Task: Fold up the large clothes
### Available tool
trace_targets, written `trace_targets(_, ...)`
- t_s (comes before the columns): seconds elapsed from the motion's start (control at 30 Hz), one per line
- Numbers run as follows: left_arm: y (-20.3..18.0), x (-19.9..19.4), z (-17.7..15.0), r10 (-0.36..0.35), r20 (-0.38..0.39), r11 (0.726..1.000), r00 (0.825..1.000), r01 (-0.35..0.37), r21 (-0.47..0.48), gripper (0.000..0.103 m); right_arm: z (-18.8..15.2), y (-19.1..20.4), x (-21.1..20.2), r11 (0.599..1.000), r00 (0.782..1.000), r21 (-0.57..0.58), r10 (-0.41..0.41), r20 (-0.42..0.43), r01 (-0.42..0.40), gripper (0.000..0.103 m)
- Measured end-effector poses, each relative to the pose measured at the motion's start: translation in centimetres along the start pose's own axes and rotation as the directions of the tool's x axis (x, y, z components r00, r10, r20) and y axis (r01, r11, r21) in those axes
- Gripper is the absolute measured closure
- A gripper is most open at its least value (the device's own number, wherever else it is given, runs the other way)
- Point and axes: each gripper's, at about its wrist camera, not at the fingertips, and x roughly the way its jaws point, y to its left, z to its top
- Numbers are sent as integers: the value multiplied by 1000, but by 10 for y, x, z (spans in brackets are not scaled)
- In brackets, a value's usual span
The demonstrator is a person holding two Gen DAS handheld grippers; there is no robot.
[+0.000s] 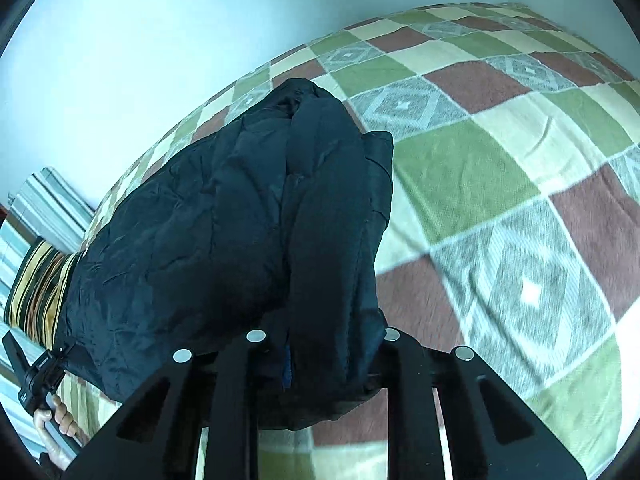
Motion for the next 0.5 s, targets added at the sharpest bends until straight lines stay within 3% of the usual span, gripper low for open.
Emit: trace_targets(0.5, 63, -61, -32, 26, -10, 999, 1000, -27, -44, 88, -70, 29, -36, 998, 998, -37, 54, -40, -56, 82)
